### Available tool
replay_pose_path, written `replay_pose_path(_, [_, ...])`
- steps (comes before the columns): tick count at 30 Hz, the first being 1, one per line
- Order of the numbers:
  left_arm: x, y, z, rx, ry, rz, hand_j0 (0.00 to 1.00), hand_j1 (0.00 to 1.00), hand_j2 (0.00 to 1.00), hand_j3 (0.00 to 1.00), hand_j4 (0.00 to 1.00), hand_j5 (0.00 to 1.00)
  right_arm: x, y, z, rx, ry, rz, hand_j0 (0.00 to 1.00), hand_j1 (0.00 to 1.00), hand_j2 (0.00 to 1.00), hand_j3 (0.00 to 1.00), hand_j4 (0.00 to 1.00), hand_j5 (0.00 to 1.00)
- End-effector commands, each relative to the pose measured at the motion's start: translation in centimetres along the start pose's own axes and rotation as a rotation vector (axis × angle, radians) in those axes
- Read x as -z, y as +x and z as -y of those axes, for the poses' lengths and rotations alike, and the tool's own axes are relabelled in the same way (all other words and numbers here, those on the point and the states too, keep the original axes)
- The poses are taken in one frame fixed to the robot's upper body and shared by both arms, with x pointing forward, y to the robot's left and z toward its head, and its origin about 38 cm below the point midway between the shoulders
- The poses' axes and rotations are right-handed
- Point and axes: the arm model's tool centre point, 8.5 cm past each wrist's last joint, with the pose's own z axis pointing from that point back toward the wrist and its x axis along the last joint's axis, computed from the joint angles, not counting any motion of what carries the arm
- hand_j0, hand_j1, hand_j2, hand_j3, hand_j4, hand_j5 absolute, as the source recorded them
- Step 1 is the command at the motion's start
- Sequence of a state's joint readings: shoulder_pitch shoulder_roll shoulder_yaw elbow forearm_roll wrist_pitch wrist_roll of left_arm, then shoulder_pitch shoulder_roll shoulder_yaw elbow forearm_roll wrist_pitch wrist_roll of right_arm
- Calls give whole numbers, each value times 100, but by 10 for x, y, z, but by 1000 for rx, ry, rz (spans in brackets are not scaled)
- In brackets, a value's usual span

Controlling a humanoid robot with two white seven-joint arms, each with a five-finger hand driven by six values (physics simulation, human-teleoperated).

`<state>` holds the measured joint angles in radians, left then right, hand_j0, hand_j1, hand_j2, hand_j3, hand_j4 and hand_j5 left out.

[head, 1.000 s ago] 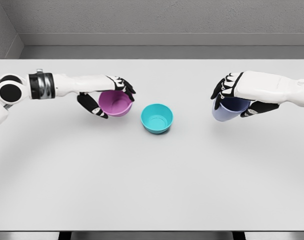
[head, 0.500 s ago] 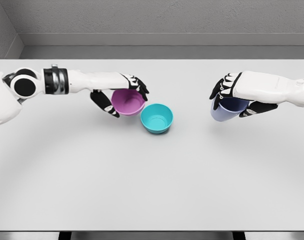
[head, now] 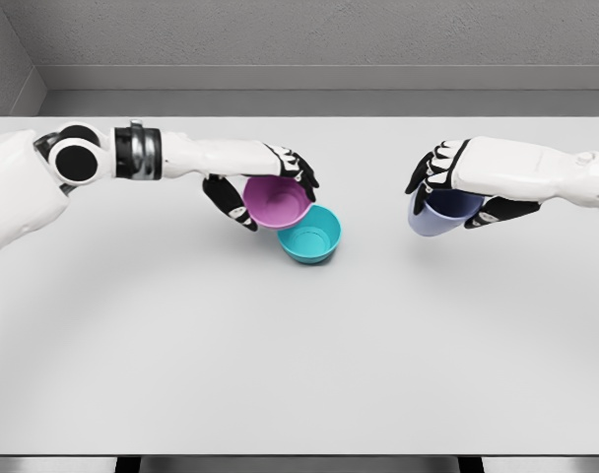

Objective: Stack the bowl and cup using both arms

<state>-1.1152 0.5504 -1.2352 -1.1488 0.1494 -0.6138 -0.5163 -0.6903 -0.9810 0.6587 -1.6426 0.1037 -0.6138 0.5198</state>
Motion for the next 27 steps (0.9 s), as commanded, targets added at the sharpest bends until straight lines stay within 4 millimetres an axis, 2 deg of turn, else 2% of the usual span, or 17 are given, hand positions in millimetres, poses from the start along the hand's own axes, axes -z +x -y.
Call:
replay_pose_path(1, [5,2,-1,-6,6,11,74,74,74,74,74,74,1,0,1,7,-6,2,55,55,55,55,55,55])
replay_pose_path(27, [38,14,5,4,-53,57,74,74,74,74,74,74,19,8,9,-10,-24,50,55,55,55,55,55,55])
